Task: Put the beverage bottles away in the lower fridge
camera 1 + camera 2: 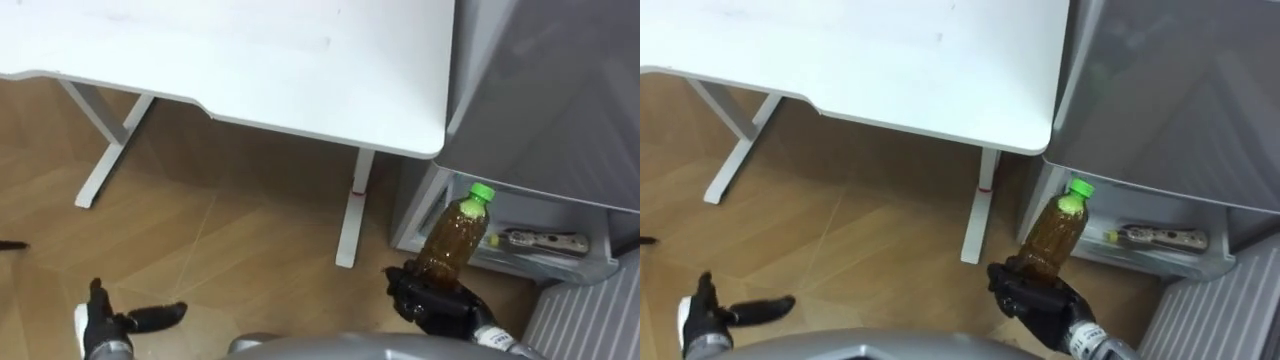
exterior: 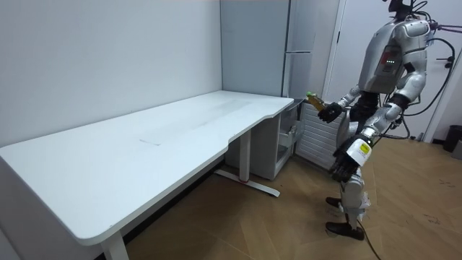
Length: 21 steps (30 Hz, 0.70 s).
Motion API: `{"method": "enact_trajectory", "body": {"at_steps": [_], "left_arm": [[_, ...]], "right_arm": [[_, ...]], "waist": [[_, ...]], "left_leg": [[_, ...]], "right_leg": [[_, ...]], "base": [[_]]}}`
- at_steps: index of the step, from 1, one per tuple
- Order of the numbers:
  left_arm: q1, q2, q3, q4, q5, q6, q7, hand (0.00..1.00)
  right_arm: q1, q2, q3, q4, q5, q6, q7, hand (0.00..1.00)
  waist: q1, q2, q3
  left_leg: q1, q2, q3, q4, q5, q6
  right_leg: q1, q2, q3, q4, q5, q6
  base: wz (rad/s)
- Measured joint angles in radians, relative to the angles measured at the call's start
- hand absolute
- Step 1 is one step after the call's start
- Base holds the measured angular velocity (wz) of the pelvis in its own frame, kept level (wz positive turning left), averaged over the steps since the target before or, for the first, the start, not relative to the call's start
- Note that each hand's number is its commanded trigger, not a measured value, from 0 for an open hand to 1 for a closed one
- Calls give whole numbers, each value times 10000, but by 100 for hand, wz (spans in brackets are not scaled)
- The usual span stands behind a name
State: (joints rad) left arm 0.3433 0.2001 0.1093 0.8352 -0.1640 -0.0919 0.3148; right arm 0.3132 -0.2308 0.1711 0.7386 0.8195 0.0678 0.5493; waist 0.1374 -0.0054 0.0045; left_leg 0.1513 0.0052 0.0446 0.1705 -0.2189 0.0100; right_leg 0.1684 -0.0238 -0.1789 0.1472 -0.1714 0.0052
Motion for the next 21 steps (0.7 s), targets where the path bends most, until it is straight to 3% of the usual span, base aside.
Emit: {"method": "enact_trajectory", "body": {"at_steps": [4,8,15,21], "left_arm": [[3,-70,-186,941,0,115,-9,0],[2,-117,-167,1640,-15,502,-244,0],[-69,-233,-146,2000,-14,1114,-752,0],[-304,-317,-130,1989,-6,1186,-927,0]], "right_arm": [[-431,37,-15,998,530,0,-563,100],[-778,47,-28,1784,1155,0,-1035,100],[-1103,119,-288,2229,2545,1,-1698,100],[-1201,175,-484,1956,3967,-16,-2476,100]], "waist": [[-101,3,9],[-132,28,11],[-239,128,34],[-260,211,8]], "left_leg": [[-3,-12,-11,-12,-29,20],[-5,-11,-12,-33,-38,20],[-15,-12,9,-77,-61,26],[-24,-8,15,-69,-62,24]], "right_leg": [[26,0,-16,-142,-7,13],[45,10,-17,-171,-17,28],[41,22,17,-212,-23,38],[44,24,16,-224,-23,37]], "base": [[2],[0],[0],[0]]}}
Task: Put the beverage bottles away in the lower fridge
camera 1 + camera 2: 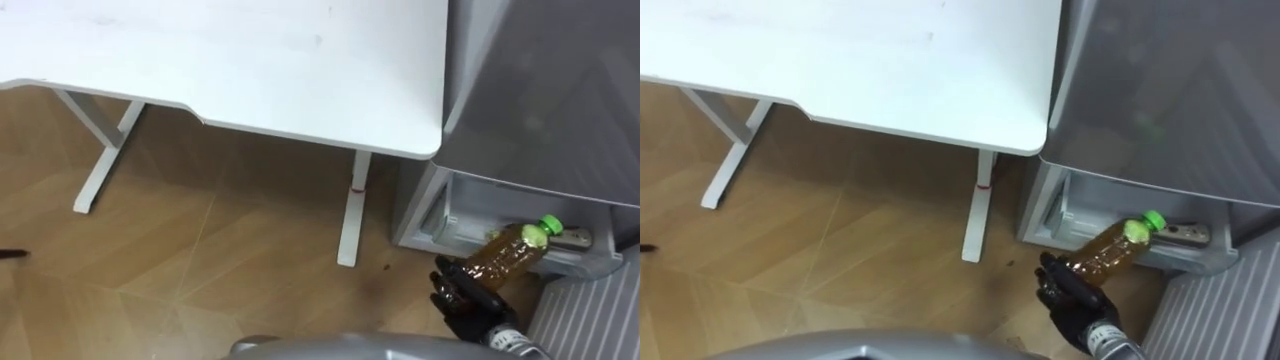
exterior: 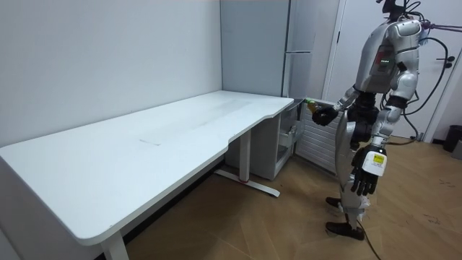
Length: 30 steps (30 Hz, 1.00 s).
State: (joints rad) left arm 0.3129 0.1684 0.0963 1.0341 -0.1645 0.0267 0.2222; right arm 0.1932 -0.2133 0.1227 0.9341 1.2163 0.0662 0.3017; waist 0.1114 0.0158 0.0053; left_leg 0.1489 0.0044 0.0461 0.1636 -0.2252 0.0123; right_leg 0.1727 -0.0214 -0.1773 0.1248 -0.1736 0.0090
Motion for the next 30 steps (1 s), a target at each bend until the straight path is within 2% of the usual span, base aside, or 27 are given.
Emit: {"method": "enact_trajectory", "body": {"at_steps": [5,9,15,20,25,30], "left_arm": [[-179,-56,-39,85,21,-23,0,0],[0,-55,-32,129,71,-23,-78,0],[236,-58,-49,125,223,3,-208,0],[272,-102,-641,-30,617,197,-426,0],[-176,-143,-718,-133,950,252,-427,0],[-784,-133,-1178,-116,1263,378,-659,0]], "right_arm": [[17,107,-278,-931,1802,-41,-455,100],[109,93,-319,-1792,3020,-182,-630,100],[98,96,-372,-2206,3941,-453,-709,100],[-121,91,-398,-2201,4238,-586,-896,100],[-1117,90,-765,-1682,4250,-555,-1151,100],[-3217,73,-1708,23,4281,-558,-1156,100]], "waist": [[-54,167,22],[-43,229,19],[-24,285,-19],[-44,493,-17],[-256,628,0],[-469,720,55]], "left_leg": [[12,4,36,37,0,1],[13,4,50,30,-6,2],[-9,-5,48,73,-5,5],[-341,-17,0,300,-22,27],[-1020,-75,-197,527,54,53],[-1844,-108,-275,914,86,89]], "right_leg": [[-4,-11,5,85,0,0],[-10,-4,69,96,-1,1],[-50,-16,64,107,-3,4],[-236,-48,-42,151,-4,6],[-881,-141,-229,479,-29,-5],[-1597,-209,-341,743,-26,-8]], "base": [[-1],[0],[0],[6],[12],[8]]}}
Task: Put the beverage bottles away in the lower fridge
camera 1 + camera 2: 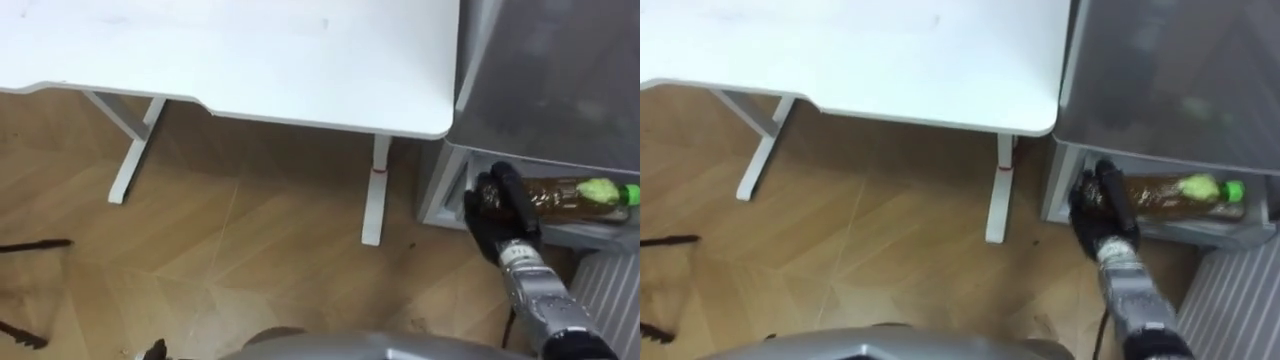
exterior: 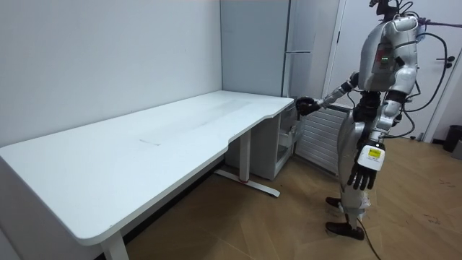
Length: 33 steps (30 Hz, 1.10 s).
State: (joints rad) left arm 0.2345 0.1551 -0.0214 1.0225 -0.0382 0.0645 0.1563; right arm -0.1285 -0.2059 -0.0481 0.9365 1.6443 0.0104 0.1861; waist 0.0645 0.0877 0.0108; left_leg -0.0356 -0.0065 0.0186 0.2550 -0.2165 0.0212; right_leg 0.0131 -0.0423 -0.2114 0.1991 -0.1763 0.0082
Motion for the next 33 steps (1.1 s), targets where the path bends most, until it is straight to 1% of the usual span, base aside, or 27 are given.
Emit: {"method": "enact_trajectory", "body": {"at_steps": [1,3,5,7,8,10,12,14,15,16,17,19,21,24,28,30,31,33], "left_arm": [[-61,6,-22,24,31,-2,-28,0],[-185,6,-40,100,103,-1,-151,0],[-394,62,-301,92,49,42,-308,0],[-594,69,-461,28,63,93,-420,0],[-696,86,-623,-46,6,95,-426,0],[-773,112,-707,-226,-183,75,-445,0],[-1114,130,-749,-203,-507,60,-520,0],[-1280,134,-782,-158,-616,-43,-533,0],[-1319,135,-783,-158,-609,-49,-546,0],[-1380,136,-782,-115,-581,-49,-557,0],[-1432,135,-790,3,-590,-36,-587,0],[-1405,149,-791,113,-589,-33,-611,0],[-1372,153,-805,130,-596,-33,-647,0],[-1469,161,-826,157,-557,-43,-786,0],[-1571,219,-824,149,-573,-183,-792,0],[-1629,239,-822,135,-577,-211,-812,0],[-1660,239,-822,140,-577,-210,-823,0],[-1743,243,-822,145,-581,-213,-858,0]], "right_arm": [[-160,-3,-115,123,1,7,-1,100],[-472,-24,-319,304,-39,27,87,100],[-878,-127,-328,627,-37,127,249,100],[-1206,-258,-327,1020,-45,201,444,100],[-1435,-313,-327,1184,-32,279,423,100],[-1791,-369,-351,1509,-28,319,272,100],[-2289,-425,-748,2043,-26,322,74,100],[-2656,-474,-1074,2322,-28,339,-32,100],[-2721,-494,-1170,2359,-28,339,-64,100],[-2841,-535,-1321,2505,-2,335,-132,100],[-2864,-592,-1417,2684,9,331,-185,100],[-2864,-603,-1531,2845,4,334,-321,100],[-2888,-603,-1626,2880,4,333,-345,100],[-3296,-650,-1612,2991,-73,332,-421,100],[-3565,-753,-1610,3069,-80,336,-621,100],[-3754,-840,-1613,3062,-41,327,-831,100],[-3821,-863,-1613,3063,-38,328,-871,100],[-3942,-941,-1613,3063,4,329,-964,100]], "waist": [[-14,-4,19],[-31,54,-2],[-70,69,46],[-48,59,70],[-23,61,89],[-18,72,111],[-1,89,159],[-3,91,174],[16,91,176],[151,78,192],[211,64,201],[266,51,210],[293,25,226],[268,-94,306],[264,-251,389],[273,-345,376],[270,-359,385],[261,-393,374]], "left_leg": [[-89,-2,3,20,4,7],[-361,-31,6,38,63,33],[-767,-74,74,39,173,85],[-1037,-76,125,36,259,129],[-1203,-81,220,40,302,156],[-1448,-107,335,50,378,188],[-1793,-204,364,50,532,232],[-2163,-266,390,56,654,272],[-2267,-279,407,55,693,280],[-2388,-290,471,58,730,292],[-2432,-283,497,71,737,290],[-2538,-270,497,130,736,288],[-2766,-273,524,199,740,284],[-3432,-336,652,392,811,302],[-3867,-382,705,527,842,313],[-4074,-388,763,567,868,349],[-4106,-391,771,576,873,356],[-4123,-412,774,577,882,370]], "right_leg": [[-86,-14,-30,37,0,0],[-383,-65,-64,103,2,0],[-944,-178,-74,410,2,2],[-1368,-266,-29,641,3,5],[-1640,-300,73,783,5,9],[-1985,-377,107,967,29,21],[-2474,-494,152,1264,28,23],[-2955,-598,171,1505,24,25],[-3075,-618,185,1554,24,25],[-3263,-642,227,1642,25,25],[-3311,-643,229,1646,30,18],[-3373,-642,200,1661,29,16],[-3644,-666,213,1801,16,-3],[-4496,-782,345,2279,-15,-39],[-4971,-825,449,2485,-21,-42],[-5212,-880,454,2553,-21,-42],[-5238,-888,449,2550,-21,-41],[-5250,-916,436,2519,-18,-32]], "base": [[11],[5],[0],[-9],[-17],[-13],[0],[0],[0],[-6],[-4],[3],[2],[-4],[-1],[0],[0],[0]]}}
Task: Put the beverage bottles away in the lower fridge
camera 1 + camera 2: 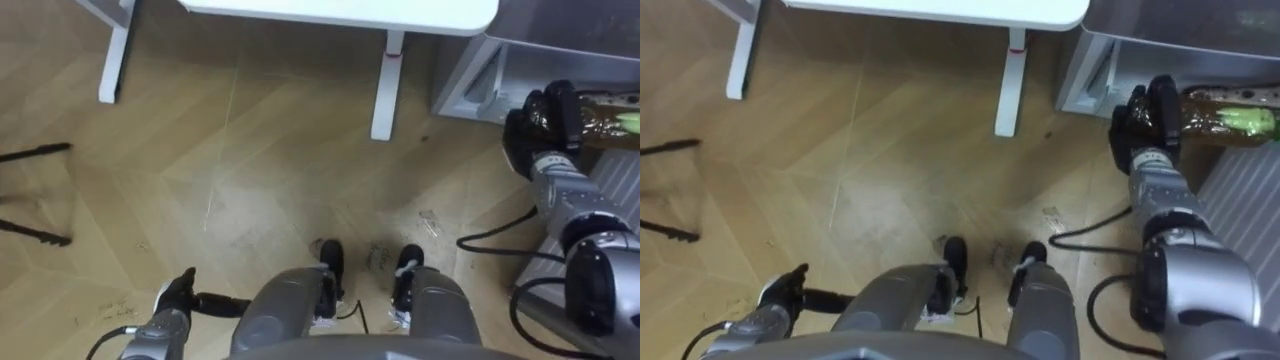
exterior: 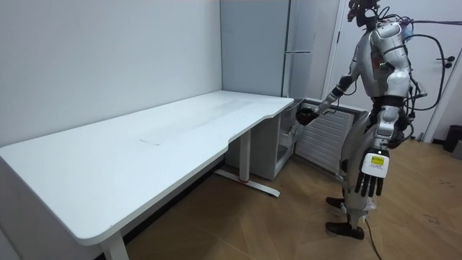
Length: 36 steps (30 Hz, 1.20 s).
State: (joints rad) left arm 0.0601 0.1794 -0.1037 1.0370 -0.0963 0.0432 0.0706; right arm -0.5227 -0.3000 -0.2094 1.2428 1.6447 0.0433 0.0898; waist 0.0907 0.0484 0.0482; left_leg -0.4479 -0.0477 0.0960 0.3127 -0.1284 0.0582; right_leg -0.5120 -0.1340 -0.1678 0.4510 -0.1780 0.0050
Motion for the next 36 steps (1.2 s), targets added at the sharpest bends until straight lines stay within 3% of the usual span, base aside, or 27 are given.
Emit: {"method": "enact_trajectory", "body": {"at_steps": [6,18,20,21,36], "left_arm": [[-103,203,0,47,-102,-58,-17,0],[-80,332,-3,30,-283,-59,112,0],[-72,339,-2,52,-280,-56,114,0],[-59,356,-2,50,-282,-52,119,0],[-59,448,-3,40,-282,3,136,0]], "right_arm": [[-560,-128,-115,15,-110,15,-328,100],[-695,-457,-95,13,-406,15,-734,98],[-821,-563,-81,14,-456,9,-970,12],[-853,-573,-80,13,-467,9,-1012,0],[-941,-618,-77,25,-490,63,-1335,0]], "waist": [[1,-232,-20],[190,-258,-14],[203,-282,-16],[189,-286,-17],[145,-331,-17]], "left_leg": [[-238,5,82,148,8,14],[-449,36,198,298,38,29],[-554,22,252,311,60,38],[-577,21,266,320,62,40],[-621,26,416,324,85,81]], "right_leg": [[-215,-32,-16,172,1,6],[-455,-68,-24,357,-16,-38],[-601,-93,16,499,-4,-47],[-626,-102,21,512,-3,-47],[-660,-172,-18,518,-11,-34]], "base": [[2],[1],[0],[0],[0]]}}
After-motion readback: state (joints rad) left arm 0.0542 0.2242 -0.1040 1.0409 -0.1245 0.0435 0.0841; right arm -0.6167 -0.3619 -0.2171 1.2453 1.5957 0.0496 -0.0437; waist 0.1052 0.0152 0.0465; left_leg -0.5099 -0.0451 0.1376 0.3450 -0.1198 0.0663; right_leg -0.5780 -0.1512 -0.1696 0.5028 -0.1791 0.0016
